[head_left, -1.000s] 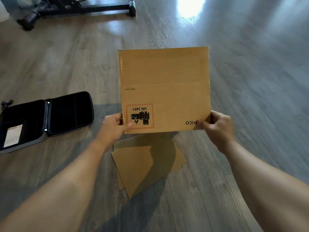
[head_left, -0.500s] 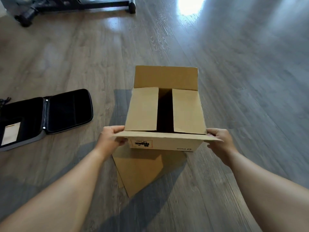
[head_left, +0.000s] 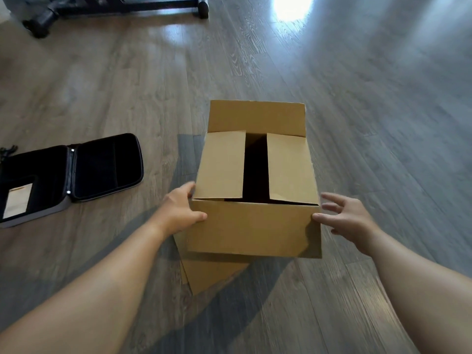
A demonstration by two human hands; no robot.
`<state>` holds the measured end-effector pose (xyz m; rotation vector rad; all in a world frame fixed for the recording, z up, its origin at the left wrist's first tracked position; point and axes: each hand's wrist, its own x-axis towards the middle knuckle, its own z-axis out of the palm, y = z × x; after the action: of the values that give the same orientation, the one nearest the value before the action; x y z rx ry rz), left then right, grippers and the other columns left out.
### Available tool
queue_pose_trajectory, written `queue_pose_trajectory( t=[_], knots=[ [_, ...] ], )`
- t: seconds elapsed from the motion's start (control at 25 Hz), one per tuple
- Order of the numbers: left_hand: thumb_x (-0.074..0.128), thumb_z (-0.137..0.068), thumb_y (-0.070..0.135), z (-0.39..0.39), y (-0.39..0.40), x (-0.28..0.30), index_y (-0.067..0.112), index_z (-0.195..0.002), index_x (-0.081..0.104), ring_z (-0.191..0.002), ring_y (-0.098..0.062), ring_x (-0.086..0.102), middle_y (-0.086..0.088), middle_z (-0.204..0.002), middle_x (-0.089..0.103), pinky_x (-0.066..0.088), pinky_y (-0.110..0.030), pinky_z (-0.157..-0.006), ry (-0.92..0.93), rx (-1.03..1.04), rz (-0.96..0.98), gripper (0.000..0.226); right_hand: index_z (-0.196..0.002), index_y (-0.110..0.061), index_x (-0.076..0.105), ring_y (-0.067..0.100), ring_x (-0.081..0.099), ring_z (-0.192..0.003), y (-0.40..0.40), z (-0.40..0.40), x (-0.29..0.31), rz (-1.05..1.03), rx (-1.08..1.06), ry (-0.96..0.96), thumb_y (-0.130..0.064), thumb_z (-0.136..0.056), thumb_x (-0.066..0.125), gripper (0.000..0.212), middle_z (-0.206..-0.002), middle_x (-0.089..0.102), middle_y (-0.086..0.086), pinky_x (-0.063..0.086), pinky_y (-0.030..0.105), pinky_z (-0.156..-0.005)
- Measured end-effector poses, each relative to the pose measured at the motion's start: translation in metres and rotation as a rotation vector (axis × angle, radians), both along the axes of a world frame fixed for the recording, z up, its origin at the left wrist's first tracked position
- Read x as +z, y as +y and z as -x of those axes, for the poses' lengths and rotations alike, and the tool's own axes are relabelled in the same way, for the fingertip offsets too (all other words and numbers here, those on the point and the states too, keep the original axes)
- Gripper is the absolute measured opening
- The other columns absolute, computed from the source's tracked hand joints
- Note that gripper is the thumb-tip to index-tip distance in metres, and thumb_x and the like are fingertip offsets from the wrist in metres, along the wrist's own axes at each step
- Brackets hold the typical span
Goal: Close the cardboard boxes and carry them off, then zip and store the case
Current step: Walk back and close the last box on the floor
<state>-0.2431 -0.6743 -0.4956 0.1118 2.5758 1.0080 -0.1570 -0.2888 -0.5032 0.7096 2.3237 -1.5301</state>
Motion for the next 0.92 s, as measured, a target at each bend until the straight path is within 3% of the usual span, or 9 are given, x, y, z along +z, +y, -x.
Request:
queue_pose_trajectory(
  t=[0.08,0.12,0.2,0.32,0.4,0.48,0.68,0.8,0.92],
  knots=[
    [0.075,-0.076,0.017,-0.002,0.014,0.000,0.042,-0.151,0.021,-0.134,-0.024,0.035,-0.001,-0.145,0.035,0.041,-0.049,-0.106,0.184,-0.080,0.191,0.096,-0.152,-0.024,0.045,0.026,0.054,-0.132,-0.011,0.011,0.003,-0.306,0.067,0.142,-0.014,-0.078,0.085,0.085,-0.150,0.052,0.002,0.046,0.046,-0.108],
    [0.068,-0.077,0.012,-0.002,0.024,0.001,0.047,-0.151,0.019,-0.143,-0.029,0.022,-0.004,-0.154,0.023,0.033,-0.057,-0.112,0.259,-0.176,0.270,0.096,-0.153,-0.023,0.043,0.025,0.046,-0.139,-0.021,0.017,0.005,-0.453,0.136,0.224,-0.015,-0.081,0.080,0.081,-0.155,0.047,0.002,0.041,0.044,-0.113],
    [0.056,-0.084,0.011,-0.003,0.047,0.002,0.049,-0.148,0.029,-0.151,-0.028,-0.001,-0.006,-0.164,0.005,0.010,-0.065,-0.116,0.359,-0.373,0.349,0.079,-0.153,-0.028,0.042,0.027,0.029,-0.150,-0.052,0.026,0.007,-0.701,0.337,0.306,-0.026,-0.090,0.068,0.069,-0.162,0.035,0.005,0.029,0.046,-0.120],
    [0.036,-0.101,0.038,-0.007,0.085,0.001,0.044,-0.135,0.049,-0.151,-0.027,-0.017,-0.002,-0.167,-0.006,-0.007,-0.068,-0.115,0.381,-0.493,0.433,0.037,-0.153,-0.036,0.036,0.030,0.008,-0.156,-0.110,0.030,-0.002,-0.809,0.640,0.289,-0.045,-0.103,0.037,0.051,-0.169,0.018,0.002,0.010,0.054,-0.123],
    [0.025,-0.102,0.048,-0.012,0.099,-0.001,0.036,-0.127,0.058,-0.151,-0.027,-0.017,0.002,-0.167,-0.004,-0.009,-0.069,-0.113,0.381,-0.490,0.542,0.042,-0.150,-0.031,0.040,0.031,0.001,-0.156,-0.130,0.031,-0.009,-0.856,0.705,0.237,-0.045,-0.104,0.026,0.050,-0.169,0.018,-0.001,0.002,0.059,-0.120],
    [0.023,-0.102,0.049,-0.014,0.097,0.001,0.030,-0.131,0.057,-0.152,-0.028,-0.008,0.002,-0.167,0.007,-0.006,-0.068,-0.112,0.464,-0.479,0.632,0.049,-0.141,-0.026,0.053,0.029,0.004,-0.157,-0.128,0.037,-0.005,-0.917,0.678,0.230,-0.043,-0.104,0.024,0.050,-0.167,0.025,-0.004,0.001,0.062,-0.118],
    [0.052,-0.087,0.034,-0.010,0.084,0.018,0.019,-0.121,0.069,-0.146,-0.031,0.026,-0.004,-0.156,0.040,0.010,-0.071,-0.109,0.767,-0.420,0.795,0.041,-0.141,-0.026,0.058,0.023,0.021,-0.154,-0.102,0.043,0.013,-0.989,0.594,0.394,-0.028,-0.101,0.042,0.043,-0.160,0.039,-0.008,0.014,0.060,-0.119],
    [0.055,-0.080,0.020,-0.004,0.082,0.033,0.014,-0.113,0.072,-0.145,-0.036,0.025,-0.008,-0.155,0.042,0.006,-0.075,-0.108,0.820,-0.311,0.861,0.038,-0.138,-0.022,0.062,0.025,0.031,-0.151,-0.092,0.044,0.025,-1.002,0.478,0.511,-0.015,-0.096,0.053,0.044,-0.154,0.049,-0.006,0.020,0.059,-0.118],
    [0.048,-0.077,0.014,0.000,0.077,0.047,0.008,-0.118,0.070,-0.146,-0.041,0.019,-0.012,-0.155,0.040,-0.003,-0.077,-0.108,0.797,-0.121,0.939,0.047,-0.132,-0.018,0.068,0.029,0.039,-0.146,-0.074,0.045,0.034,-1.015,0.337,0.625,-0.005,-0.090,0.057,0.045,-0.148,0.056,-0.003,0.027,0.060,-0.114]
  ],
)
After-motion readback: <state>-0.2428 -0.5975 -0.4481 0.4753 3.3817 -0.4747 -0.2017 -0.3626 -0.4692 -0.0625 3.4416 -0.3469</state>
